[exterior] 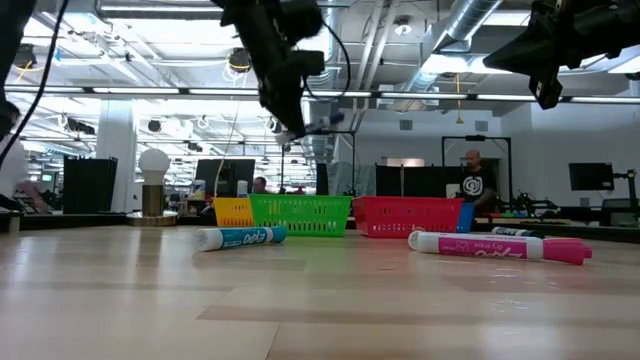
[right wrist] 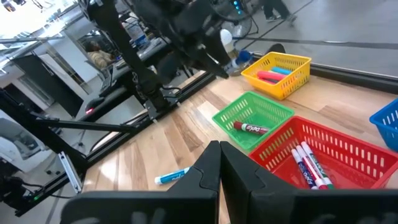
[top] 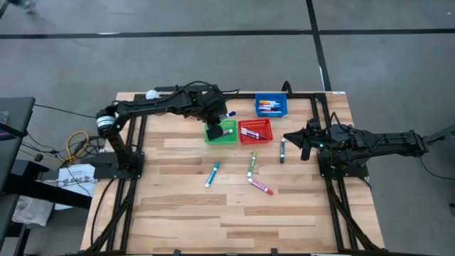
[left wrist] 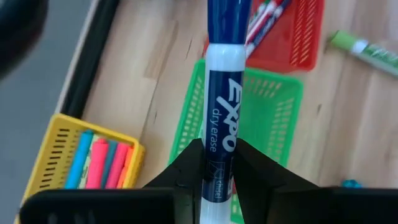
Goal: Pick & Place Markers
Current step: Put the large blue marker into the green bin
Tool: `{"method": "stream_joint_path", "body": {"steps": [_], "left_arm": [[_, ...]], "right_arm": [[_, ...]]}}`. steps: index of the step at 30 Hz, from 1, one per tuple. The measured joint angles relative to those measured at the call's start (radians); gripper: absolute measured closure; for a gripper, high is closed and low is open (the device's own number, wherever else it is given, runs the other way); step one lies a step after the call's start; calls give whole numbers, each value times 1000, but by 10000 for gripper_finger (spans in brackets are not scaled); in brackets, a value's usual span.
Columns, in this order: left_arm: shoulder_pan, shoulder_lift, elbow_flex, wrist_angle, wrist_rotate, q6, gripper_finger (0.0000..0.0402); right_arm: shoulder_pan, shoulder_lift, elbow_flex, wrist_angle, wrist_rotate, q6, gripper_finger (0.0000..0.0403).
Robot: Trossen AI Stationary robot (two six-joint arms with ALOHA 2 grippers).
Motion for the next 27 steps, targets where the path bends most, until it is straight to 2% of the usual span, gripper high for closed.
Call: {"method": "stream_joint_path", "body": {"steps": [13, 27], "left_arm": [[11, 113, 0, -26, 151, -5, 337], [13, 152, 0, -60, 200, -36, 337]], "right_arm": [[0, 0, 0, 0, 0, 0, 403], [0, 0, 0, 0, 0, 0, 403]]}}
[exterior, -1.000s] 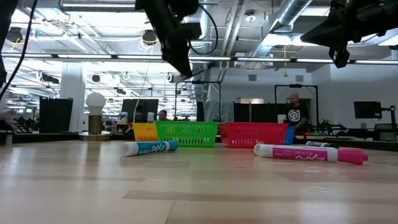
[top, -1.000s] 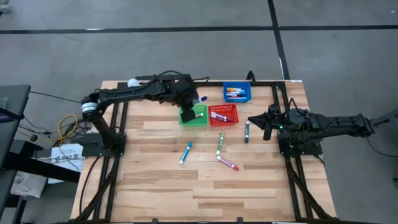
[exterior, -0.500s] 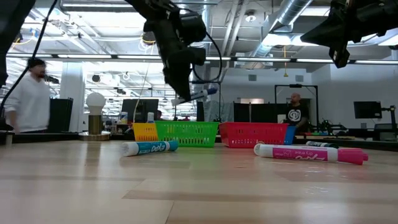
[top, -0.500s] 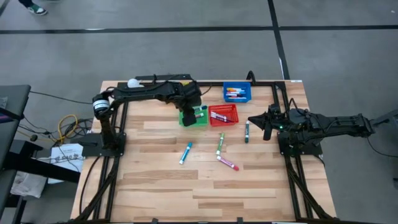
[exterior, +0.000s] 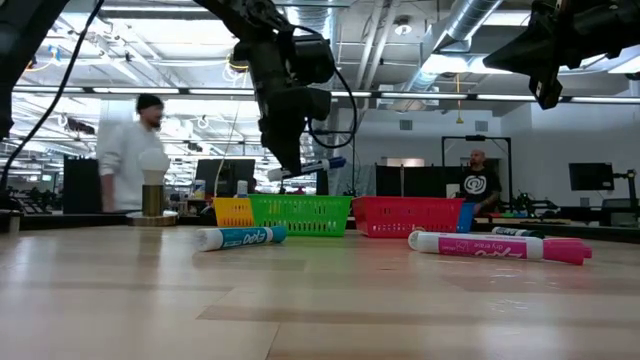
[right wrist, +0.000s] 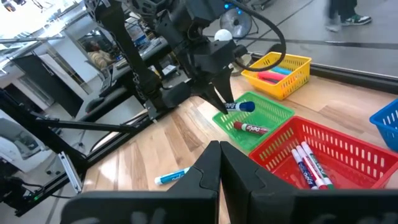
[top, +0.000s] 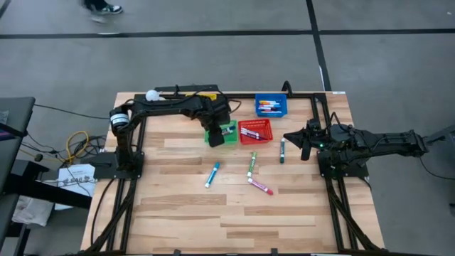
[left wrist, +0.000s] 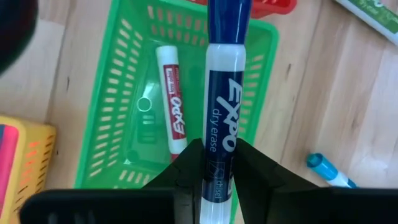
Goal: Pick & Place Markers
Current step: Put the large blue marker into the green bin
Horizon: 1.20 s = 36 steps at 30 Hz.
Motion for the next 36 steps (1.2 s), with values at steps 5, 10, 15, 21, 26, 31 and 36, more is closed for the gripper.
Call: {"method": "stream_joint_path", "body": {"steps": [5, 10, 15, 21, 26, 31, 36], "left_arm": [[1, 0, -34, 16, -1, -3, 337], [0, 0, -90, 66, -1, -3, 337], [6, 0, -103, 112, -2, -3, 337], [17, 0, -103, 120, 11, -3, 337], [20, 21, -103, 137, 23, 0, 337], [25, 81, -103, 148, 26, -2, 337], [27, 86, -103, 184, 27, -2, 332]], "right_arm": [[0, 0, 0, 0, 0, 0, 403], [0, 0, 0, 0, 0, 0, 403], [0, 0, 0, 0, 0, 0, 403], [0, 0, 0, 3, 0, 0, 403], [0, 0, 0, 3, 0, 0, 403], [0, 0, 0, 3, 0, 0, 403], [0, 0, 0, 3, 0, 0, 403]]}}
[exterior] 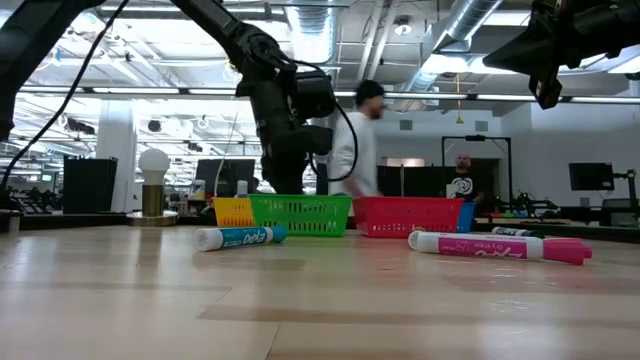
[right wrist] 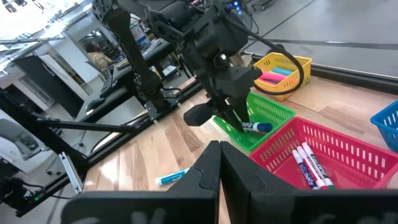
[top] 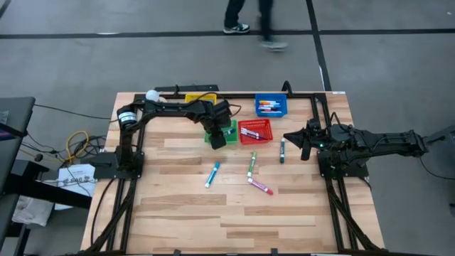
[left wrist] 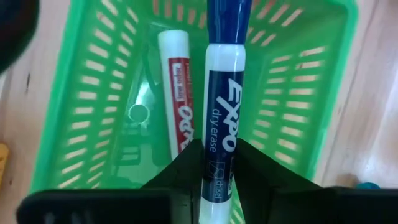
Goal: Pick & Place Markers
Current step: Put the large blue marker into the green bin, then put the large light blue marker into the green bin
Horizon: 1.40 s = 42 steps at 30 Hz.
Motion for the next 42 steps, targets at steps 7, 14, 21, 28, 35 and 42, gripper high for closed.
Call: {"method": "stream_joint_path", "body": {"steps": [7, 14, 21, 28, 35, 42], "left_arm": [[7, 7, 0, 0, 0, 3, 310], [7, 7, 0, 1, 0, 6, 295], [7, -4, 0, 0, -7, 7, 251], [6, -136, 0, 0, -31, 0, 220], [-27, -327, 1, 0, -31, -128, 220], [-170, -427, 1, -1, -31, -346, 222]], "right_arm": [[0, 0, 0, 0, 0, 0, 403], [0, 0, 0, 0, 0, 0, 403], [0, 0, 0, 0, 0, 0, 403], [0, 0, 0, 0, 0, 0, 403], [0, 0, 0, 0, 0, 0, 403], [0, 0, 0, 0, 0, 0, 403]]}}
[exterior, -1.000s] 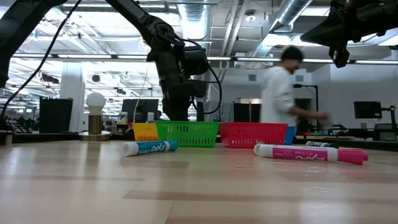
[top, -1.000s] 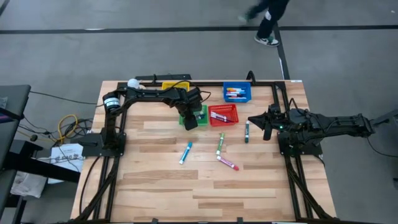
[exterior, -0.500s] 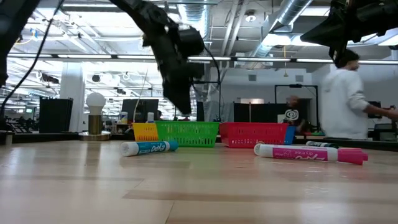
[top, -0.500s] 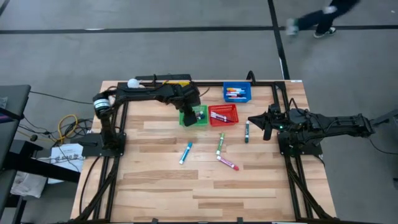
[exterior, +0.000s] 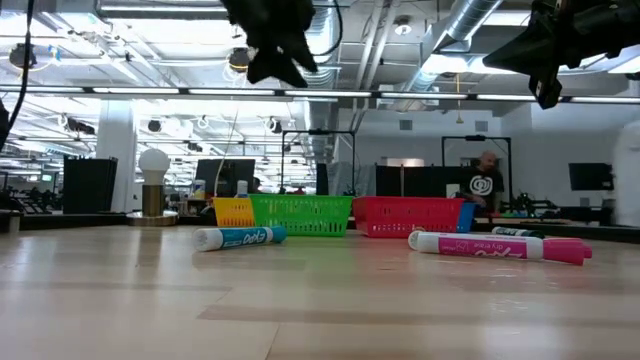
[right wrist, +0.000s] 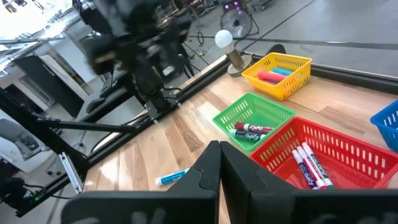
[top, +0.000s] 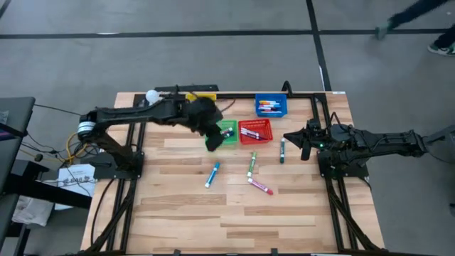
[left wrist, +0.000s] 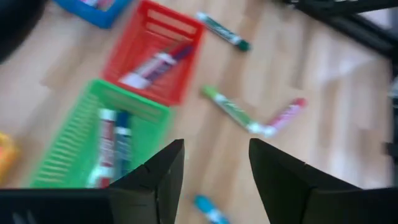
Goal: Pick & Place Markers
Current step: Put the large light blue marker into the green bin
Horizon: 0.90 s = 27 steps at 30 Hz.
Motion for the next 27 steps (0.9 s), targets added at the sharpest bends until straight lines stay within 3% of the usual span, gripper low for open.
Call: {"method": "stream_joint_path", "body": {"steps": [8, 17, 22, 27], "left_arm": [[-175, 12, -5, -9, 1, -262, 222], [-316, 10, -117, -9, 0, -637, 227], [-359, 10, -193, 10, -23, -791, 227], [-365, 10, -269, 69, -31, -850, 227]], "right_arm": [[0, 0, 0, 0, 0, 0, 403], [0, 0, 0, -1, 0, 0, 403], [0, 0, 0, -1, 0, 0, 403], [0, 0, 0, -1, 0, 0, 403]]}}
